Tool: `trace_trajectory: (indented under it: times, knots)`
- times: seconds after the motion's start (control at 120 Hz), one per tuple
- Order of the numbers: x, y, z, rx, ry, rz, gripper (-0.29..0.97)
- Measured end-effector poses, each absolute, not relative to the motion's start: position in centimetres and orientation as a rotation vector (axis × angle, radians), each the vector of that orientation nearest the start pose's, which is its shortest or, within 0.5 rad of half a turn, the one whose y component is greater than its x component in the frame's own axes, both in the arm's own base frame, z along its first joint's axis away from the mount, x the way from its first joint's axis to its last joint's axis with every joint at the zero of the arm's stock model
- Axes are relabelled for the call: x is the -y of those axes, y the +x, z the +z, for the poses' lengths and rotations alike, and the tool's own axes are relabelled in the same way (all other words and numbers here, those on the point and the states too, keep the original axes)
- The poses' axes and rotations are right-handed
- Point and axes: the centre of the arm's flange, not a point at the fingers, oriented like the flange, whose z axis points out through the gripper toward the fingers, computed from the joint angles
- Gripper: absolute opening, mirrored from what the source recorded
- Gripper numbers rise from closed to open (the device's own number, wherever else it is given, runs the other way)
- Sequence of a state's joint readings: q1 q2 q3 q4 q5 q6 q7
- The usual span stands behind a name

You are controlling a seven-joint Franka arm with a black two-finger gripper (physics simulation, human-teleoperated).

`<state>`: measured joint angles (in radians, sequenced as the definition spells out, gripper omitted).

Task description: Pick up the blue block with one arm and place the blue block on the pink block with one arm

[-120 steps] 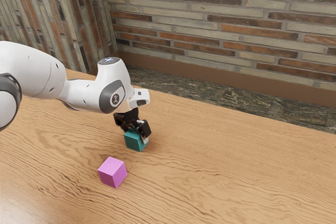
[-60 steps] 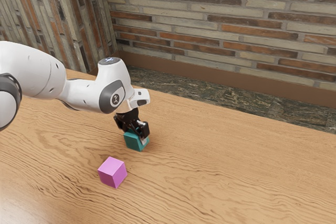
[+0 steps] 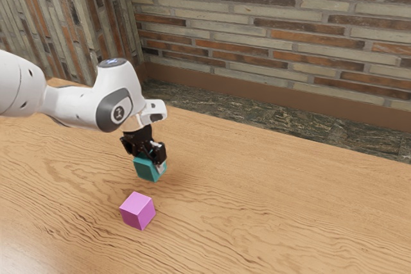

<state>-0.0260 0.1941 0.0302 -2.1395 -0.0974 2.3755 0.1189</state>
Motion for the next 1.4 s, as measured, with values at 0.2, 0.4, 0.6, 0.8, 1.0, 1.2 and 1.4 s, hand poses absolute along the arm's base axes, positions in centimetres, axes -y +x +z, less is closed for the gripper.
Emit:
trace_trajectory:
  times: [0.2,0.4,0.6,0.8,1.0,1.2,1.4]
  knots:
    - [0.0,53.4,32.2,-0.031,-3.198,-0.036,0.38]
    - [0.3,51.8,32.5,0.003,-3.198,-0.029,0.38]
    - [0.6,49.8,32.5,0.029,-3.195,-0.013,0.37]
    - [1.0,48.4,32.9,0.050,-3.193,-0.025,0.37]
    - [2.9,46.9,33.6,0.017,-3.191,-0.042,0.37]
    - [3.0,45.5,33.1,0.041,-3.188,-0.023,0.37]
    - [3.2,45.5,33.1,0.056,-3.187,-0.025,0.37]
